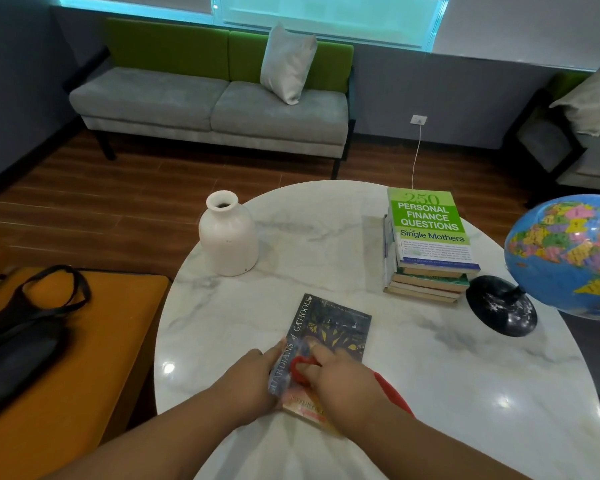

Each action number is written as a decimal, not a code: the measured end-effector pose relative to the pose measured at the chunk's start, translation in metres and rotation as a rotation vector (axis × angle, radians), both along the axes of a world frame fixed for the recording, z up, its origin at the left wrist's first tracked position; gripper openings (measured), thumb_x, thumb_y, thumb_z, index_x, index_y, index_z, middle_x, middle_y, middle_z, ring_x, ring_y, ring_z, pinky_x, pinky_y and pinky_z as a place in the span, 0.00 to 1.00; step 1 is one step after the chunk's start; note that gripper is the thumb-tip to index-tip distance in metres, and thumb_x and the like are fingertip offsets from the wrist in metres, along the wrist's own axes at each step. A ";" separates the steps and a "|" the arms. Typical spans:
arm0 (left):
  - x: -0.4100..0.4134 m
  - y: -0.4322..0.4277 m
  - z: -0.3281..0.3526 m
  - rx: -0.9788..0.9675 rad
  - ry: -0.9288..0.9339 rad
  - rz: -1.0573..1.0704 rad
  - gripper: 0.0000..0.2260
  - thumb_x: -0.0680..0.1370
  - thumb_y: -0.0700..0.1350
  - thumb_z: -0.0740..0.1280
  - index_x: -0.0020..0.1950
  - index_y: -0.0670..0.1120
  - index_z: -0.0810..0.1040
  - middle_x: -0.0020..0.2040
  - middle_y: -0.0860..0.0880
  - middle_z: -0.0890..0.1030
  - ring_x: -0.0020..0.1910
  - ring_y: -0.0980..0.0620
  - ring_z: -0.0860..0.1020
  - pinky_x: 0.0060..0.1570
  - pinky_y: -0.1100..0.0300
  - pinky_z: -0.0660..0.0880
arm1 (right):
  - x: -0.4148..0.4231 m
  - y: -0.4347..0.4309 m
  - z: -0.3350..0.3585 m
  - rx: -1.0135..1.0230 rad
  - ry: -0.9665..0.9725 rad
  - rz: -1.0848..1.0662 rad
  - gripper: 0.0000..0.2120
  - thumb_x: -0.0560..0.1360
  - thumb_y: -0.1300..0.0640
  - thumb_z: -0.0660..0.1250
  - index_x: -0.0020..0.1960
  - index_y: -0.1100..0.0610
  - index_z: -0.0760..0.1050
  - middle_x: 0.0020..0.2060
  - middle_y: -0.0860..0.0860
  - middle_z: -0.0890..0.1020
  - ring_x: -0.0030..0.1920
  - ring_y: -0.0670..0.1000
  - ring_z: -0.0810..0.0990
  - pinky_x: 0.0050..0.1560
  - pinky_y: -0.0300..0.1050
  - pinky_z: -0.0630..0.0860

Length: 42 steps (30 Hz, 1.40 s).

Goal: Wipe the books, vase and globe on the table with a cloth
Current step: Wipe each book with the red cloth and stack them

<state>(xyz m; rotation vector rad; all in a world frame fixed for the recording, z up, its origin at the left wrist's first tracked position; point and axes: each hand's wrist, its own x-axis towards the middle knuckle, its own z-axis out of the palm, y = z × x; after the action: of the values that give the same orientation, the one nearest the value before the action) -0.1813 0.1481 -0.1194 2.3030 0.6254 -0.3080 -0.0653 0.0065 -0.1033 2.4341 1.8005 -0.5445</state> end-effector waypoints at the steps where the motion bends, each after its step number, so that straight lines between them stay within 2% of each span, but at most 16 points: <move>1: -0.001 0.001 -0.002 -0.004 0.010 0.007 0.38 0.73 0.52 0.68 0.77 0.62 0.50 0.46 0.48 0.71 0.45 0.52 0.70 0.46 0.63 0.71 | -0.004 0.000 -0.002 -0.002 0.025 0.055 0.25 0.77 0.59 0.61 0.71 0.44 0.63 0.62 0.50 0.67 0.58 0.58 0.69 0.51 0.52 0.72; 3: -0.002 0.001 -0.003 -0.008 0.016 0.016 0.38 0.73 0.51 0.67 0.77 0.62 0.49 0.47 0.49 0.71 0.45 0.53 0.72 0.47 0.64 0.72 | -0.012 -0.005 -0.005 -0.012 0.063 0.151 0.25 0.78 0.59 0.58 0.72 0.41 0.61 0.60 0.50 0.68 0.57 0.59 0.69 0.50 0.52 0.71; 7: 0.000 0.001 -0.002 -0.006 0.005 -0.008 0.39 0.74 0.49 0.68 0.77 0.61 0.48 0.44 0.50 0.69 0.40 0.59 0.68 0.39 0.72 0.65 | 0.004 0.002 -0.006 -0.014 -0.012 -0.020 0.26 0.76 0.58 0.63 0.71 0.42 0.62 0.68 0.50 0.63 0.59 0.59 0.69 0.56 0.53 0.73; 10: -0.002 0.004 -0.006 -0.001 0.029 0.015 0.39 0.73 0.49 0.68 0.77 0.62 0.49 0.49 0.47 0.72 0.48 0.51 0.74 0.42 0.67 0.68 | -0.006 0.005 -0.003 -0.014 0.013 0.171 0.24 0.78 0.58 0.59 0.71 0.43 0.62 0.64 0.51 0.66 0.59 0.62 0.68 0.52 0.55 0.74; 12: -0.003 0.005 -0.004 0.005 0.029 0.013 0.39 0.73 0.48 0.69 0.77 0.62 0.50 0.48 0.49 0.71 0.49 0.51 0.74 0.44 0.66 0.68 | -0.014 0.001 -0.003 -0.021 0.055 0.221 0.24 0.79 0.57 0.57 0.73 0.40 0.60 0.62 0.51 0.67 0.58 0.61 0.69 0.50 0.53 0.71; 16: -0.002 0.005 0.000 0.008 0.009 -0.007 0.39 0.73 0.47 0.70 0.77 0.61 0.51 0.48 0.49 0.71 0.45 0.53 0.72 0.39 0.69 0.68 | 0.012 0.010 -0.009 -0.006 -0.034 -0.037 0.31 0.74 0.55 0.67 0.71 0.38 0.59 0.64 0.48 0.64 0.57 0.56 0.68 0.54 0.52 0.72; 18: -0.003 0.007 -0.004 0.011 0.032 -0.007 0.41 0.72 0.48 0.71 0.78 0.60 0.50 0.51 0.47 0.72 0.45 0.53 0.72 0.43 0.66 0.68 | 0.014 0.013 -0.007 -0.010 -0.062 -0.078 0.34 0.72 0.56 0.70 0.73 0.41 0.59 0.65 0.47 0.63 0.57 0.56 0.67 0.55 0.51 0.73; 21: -0.004 0.009 -0.007 -0.009 0.057 -0.001 0.42 0.72 0.46 0.71 0.78 0.61 0.50 0.53 0.46 0.73 0.48 0.52 0.72 0.46 0.65 0.68 | -0.004 0.013 -0.002 -0.021 -0.002 0.171 0.28 0.77 0.59 0.62 0.74 0.47 0.60 0.67 0.51 0.63 0.63 0.62 0.65 0.57 0.55 0.71; 23: -0.004 0.009 -0.008 -0.007 0.053 0.008 0.42 0.71 0.45 0.71 0.77 0.61 0.50 0.53 0.47 0.73 0.51 0.51 0.74 0.47 0.65 0.69 | -0.006 0.009 -0.003 0.025 0.045 0.269 0.24 0.79 0.56 0.58 0.73 0.42 0.60 0.66 0.49 0.64 0.63 0.64 0.65 0.56 0.57 0.73; 26: -0.003 0.008 -0.005 0.002 0.033 -0.003 0.39 0.73 0.47 0.70 0.77 0.60 0.51 0.49 0.48 0.72 0.51 0.49 0.76 0.45 0.64 0.68 | 0.017 0.012 -0.014 0.066 0.041 0.102 0.25 0.79 0.54 0.60 0.72 0.37 0.59 0.68 0.46 0.64 0.62 0.58 0.66 0.56 0.53 0.72; 29: -0.001 0.009 -0.004 0.025 0.030 -0.012 0.41 0.72 0.47 0.71 0.78 0.60 0.51 0.46 0.51 0.72 0.47 0.51 0.76 0.46 0.63 0.71 | 0.050 0.014 -0.013 0.021 -0.036 -0.200 0.32 0.76 0.57 0.64 0.75 0.42 0.56 0.70 0.47 0.61 0.63 0.58 0.65 0.61 0.51 0.71; 32: -0.002 0.010 -0.006 0.007 0.035 -0.001 0.41 0.72 0.48 0.72 0.77 0.61 0.51 0.47 0.50 0.72 0.50 0.50 0.77 0.48 0.63 0.73 | 0.070 0.009 -0.011 -0.056 -0.073 -0.372 0.38 0.75 0.58 0.66 0.78 0.46 0.49 0.69 0.49 0.59 0.60 0.57 0.66 0.60 0.49 0.72; 34: -0.002 0.011 -0.005 0.004 0.040 -0.002 0.41 0.72 0.47 0.72 0.78 0.60 0.51 0.47 0.50 0.71 0.50 0.50 0.77 0.48 0.63 0.72 | 0.058 0.008 -0.007 -0.029 -0.051 -0.319 0.35 0.77 0.56 0.63 0.78 0.45 0.49 0.71 0.50 0.57 0.62 0.57 0.65 0.62 0.50 0.71; 36: -0.003 0.011 -0.003 0.012 0.040 0.002 0.41 0.72 0.46 0.71 0.78 0.59 0.51 0.46 0.51 0.71 0.49 0.50 0.76 0.46 0.63 0.71 | 0.030 0.004 -0.014 0.018 -0.020 -0.097 0.31 0.78 0.56 0.62 0.76 0.43 0.52 0.71 0.49 0.56 0.63 0.59 0.64 0.63 0.54 0.71; 39: -0.002 0.009 -0.001 0.004 0.031 0.015 0.40 0.72 0.45 0.70 0.77 0.60 0.52 0.45 0.51 0.70 0.48 0.51 0.76 0.44 0.65 0.70 | 0.000 -0.016 -0.022 0.066 0.091 0.220 0.28 0.79 0.58 0.58 0.74 0.39 0.56 0.71 0.49 0.60 0.63 0.62 0.65 0.61 0.57 0.71; 42: -0.003 0.010 -0.003 0.015 0.019 0.005 0.41 0.71 0.48 0.72 0.77 0.60 0.52 0.46 0.51 0.71 0.49 0.50 0.77 0.42 0.65 0.68 | 0.013 -0.032 -0.027 0.101 0.118 0.151 0.24 0.80 0.50 0.57 0.71 0.32 0.56 0.68 0.43 0.65 0.60 0.58 0.68 0.56 0.52 0.72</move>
<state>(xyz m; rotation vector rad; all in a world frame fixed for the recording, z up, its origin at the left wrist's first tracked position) -0.1840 0.1578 -0.1220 2.3149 0.6447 -0.3237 -0.0518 -0.0252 -0.1304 2.3472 2.0865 -0.6098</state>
